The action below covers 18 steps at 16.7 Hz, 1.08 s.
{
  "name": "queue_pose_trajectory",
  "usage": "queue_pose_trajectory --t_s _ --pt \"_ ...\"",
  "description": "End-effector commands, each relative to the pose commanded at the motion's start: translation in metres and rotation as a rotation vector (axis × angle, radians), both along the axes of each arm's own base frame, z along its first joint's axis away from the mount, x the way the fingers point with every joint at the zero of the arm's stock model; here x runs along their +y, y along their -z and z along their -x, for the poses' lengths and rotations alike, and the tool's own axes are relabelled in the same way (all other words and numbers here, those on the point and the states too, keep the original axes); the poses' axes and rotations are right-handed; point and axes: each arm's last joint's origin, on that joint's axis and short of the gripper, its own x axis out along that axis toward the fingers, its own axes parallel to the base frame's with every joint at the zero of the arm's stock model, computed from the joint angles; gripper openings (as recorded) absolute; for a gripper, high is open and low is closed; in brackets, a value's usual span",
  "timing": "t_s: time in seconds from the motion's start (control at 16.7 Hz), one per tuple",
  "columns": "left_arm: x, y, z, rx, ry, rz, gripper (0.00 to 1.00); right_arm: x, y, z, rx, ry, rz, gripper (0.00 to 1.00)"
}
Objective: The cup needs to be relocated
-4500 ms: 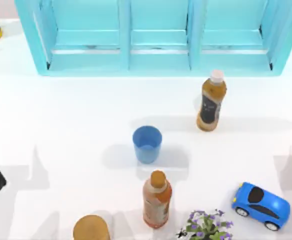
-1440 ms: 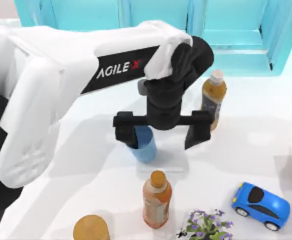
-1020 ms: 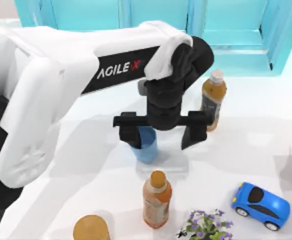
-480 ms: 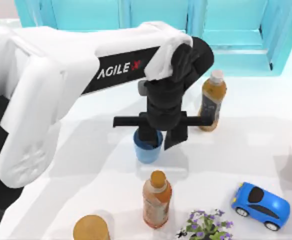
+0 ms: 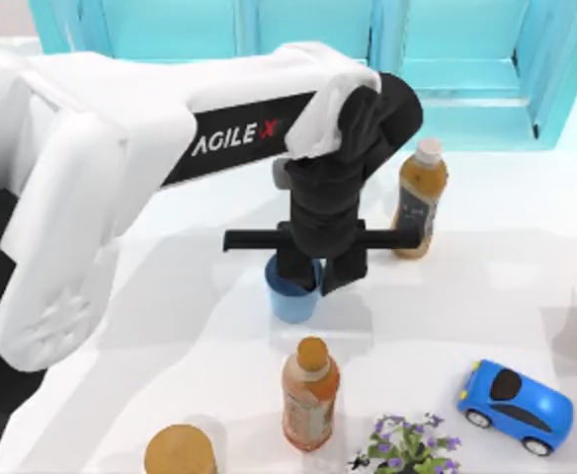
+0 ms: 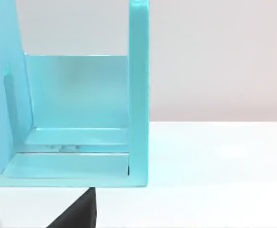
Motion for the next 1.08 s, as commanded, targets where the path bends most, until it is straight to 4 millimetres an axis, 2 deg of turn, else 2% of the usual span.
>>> queue_pose_trajectory --t_s 0.18,0.3,0.42,0.54,0.72,0.84,0.96,1.08 --pt "0.006 -0.003 -0.003 -0.001 0.000 0.000 0.00 0.000 0.000 0.000 0.000 0.000 0.000 1.00" --pt "0.028 -0.010 -0.012 0.000 0.000 -0.001 0.00 0.000 0.000 0.000 0.000 0.000 0.000 1.00" --pt "0.067 -0.020 -0.025 0.001 0.001 -0.003 0.00 0.000 0.000 0.000 0.000 0.000 0.000 1.00" --pt "0.116 -0.033 -0.035 0.003 0.000 -0.004 0.00 0.000 0.000 0.000 0.000 0.000 0.000 1.00" --pt "0.193 -0.050 -0.036 0.004 -0.001 -0.006 0.00 0.000 0.000 0.000 0.000 0.000 0.000 1.00" --pt "0.242 -0.060 -0.029 0.005 -0.001 -0.006 0.00 0.000 0.000 0.000 0.000 0.000 0.000 1.00" --pt "0.274 -0.067 -0.017 0.005 0.000 -0.007 0.00 0.000 0.000 0.000 0.000 0.000 0.000 1.00" --pt "0.290 -0.070 -0.009 0.005 0.000 -0.007 0.00 0.000 0.000 0.000 0.000 0.000 0.000 1.00"
